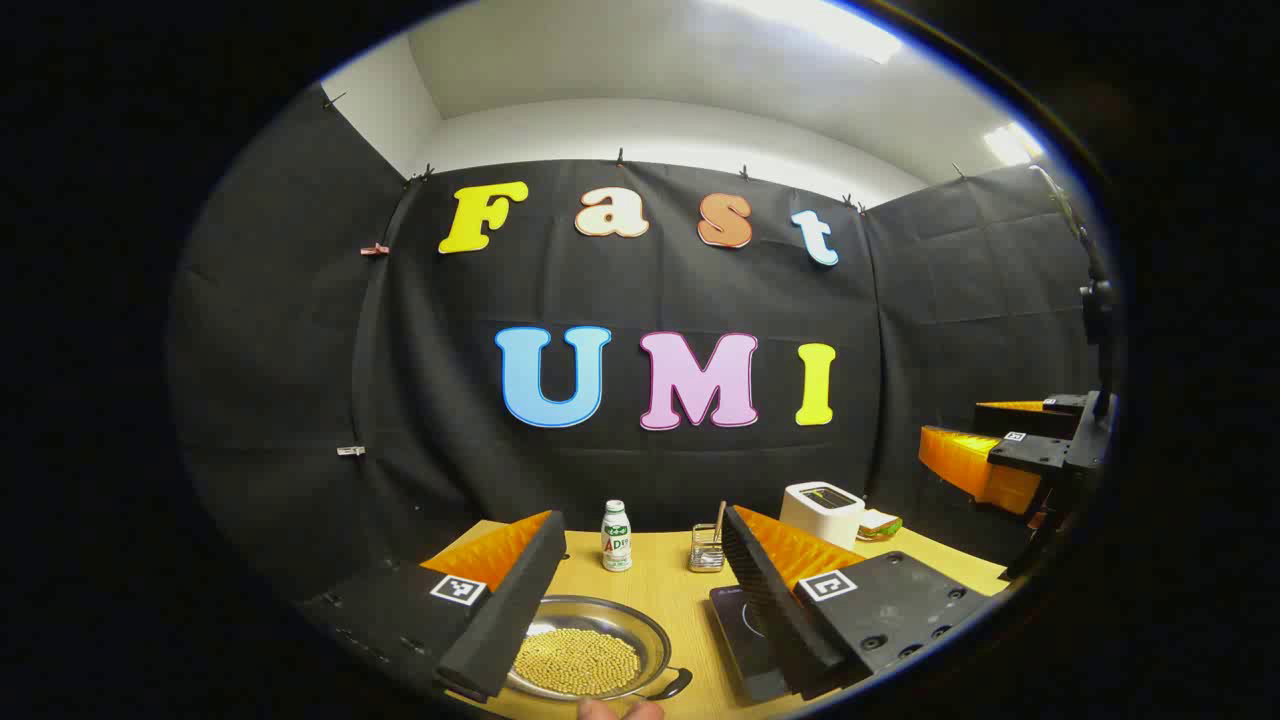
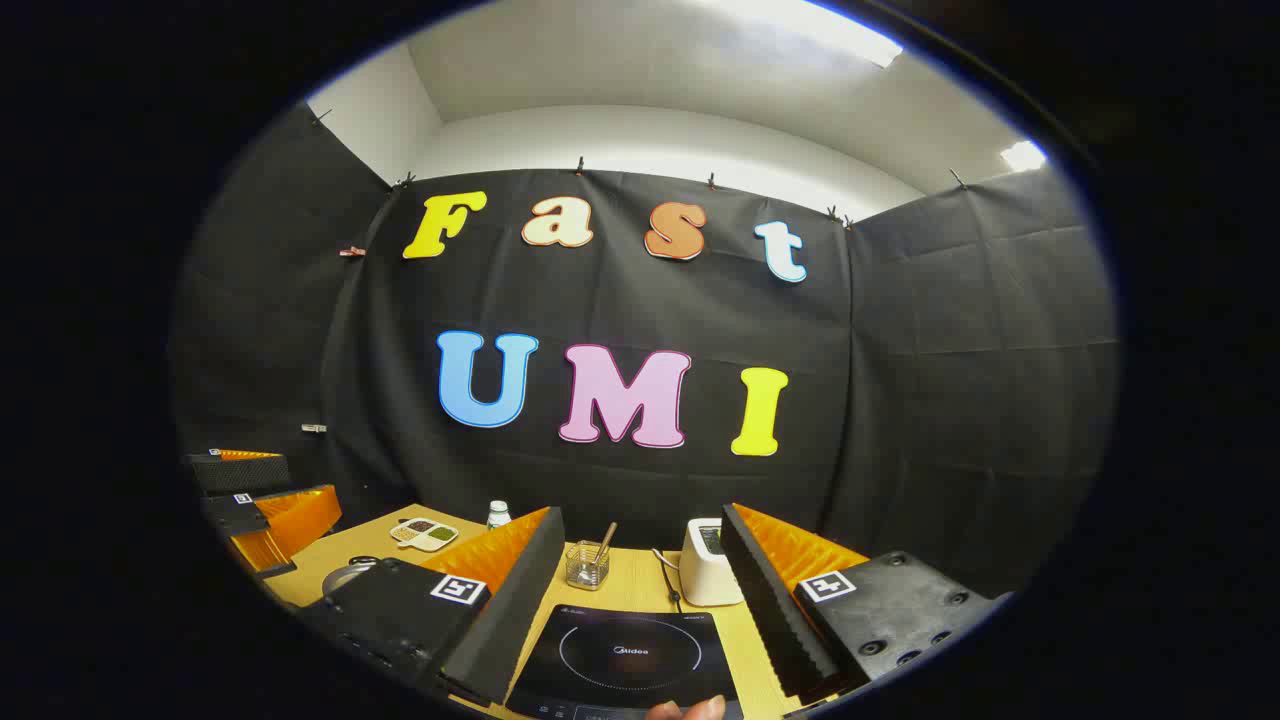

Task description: First push the handle of the pot to place it horizontally, then grasp the pot with both hands and set it on the induction cooktop.

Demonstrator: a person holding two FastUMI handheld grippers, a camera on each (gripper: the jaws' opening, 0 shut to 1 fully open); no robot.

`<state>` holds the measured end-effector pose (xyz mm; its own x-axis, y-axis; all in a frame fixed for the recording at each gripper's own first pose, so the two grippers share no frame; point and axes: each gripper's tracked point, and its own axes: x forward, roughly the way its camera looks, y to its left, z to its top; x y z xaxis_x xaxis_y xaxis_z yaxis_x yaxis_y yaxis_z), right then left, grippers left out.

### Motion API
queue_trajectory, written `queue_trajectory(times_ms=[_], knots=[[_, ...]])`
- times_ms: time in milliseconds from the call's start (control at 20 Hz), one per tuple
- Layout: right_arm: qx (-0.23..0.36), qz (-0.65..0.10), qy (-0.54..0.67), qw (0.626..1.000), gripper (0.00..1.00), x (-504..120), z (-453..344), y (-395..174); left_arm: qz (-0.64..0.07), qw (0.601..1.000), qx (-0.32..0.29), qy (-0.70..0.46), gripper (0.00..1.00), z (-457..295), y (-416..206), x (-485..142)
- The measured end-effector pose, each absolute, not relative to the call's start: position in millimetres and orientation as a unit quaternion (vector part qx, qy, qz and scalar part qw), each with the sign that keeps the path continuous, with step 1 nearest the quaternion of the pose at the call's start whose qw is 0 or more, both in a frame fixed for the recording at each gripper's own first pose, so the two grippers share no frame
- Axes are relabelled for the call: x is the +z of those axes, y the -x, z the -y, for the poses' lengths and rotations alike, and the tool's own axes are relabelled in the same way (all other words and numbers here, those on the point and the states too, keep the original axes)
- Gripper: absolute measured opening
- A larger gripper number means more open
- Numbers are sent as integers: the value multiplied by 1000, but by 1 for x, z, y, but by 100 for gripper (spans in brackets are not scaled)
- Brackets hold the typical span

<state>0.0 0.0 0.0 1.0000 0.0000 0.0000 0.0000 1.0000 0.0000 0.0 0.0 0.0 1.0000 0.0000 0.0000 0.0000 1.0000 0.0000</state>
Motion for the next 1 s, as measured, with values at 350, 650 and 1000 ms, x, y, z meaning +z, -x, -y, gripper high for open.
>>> queue_trajectory(times_ms=[350,650,1000], knots=[[-4,3,6,1000,97,0,4,1,-3,1000,0,1,98,0,0,-2],[-7,3,7,1000,98,-1,4,1,1,1000,-1,-5,98,-3,1,0],[-6,4,9,1000,97,0,4,4,8,1000,1,-9,98,-5,2,5]])
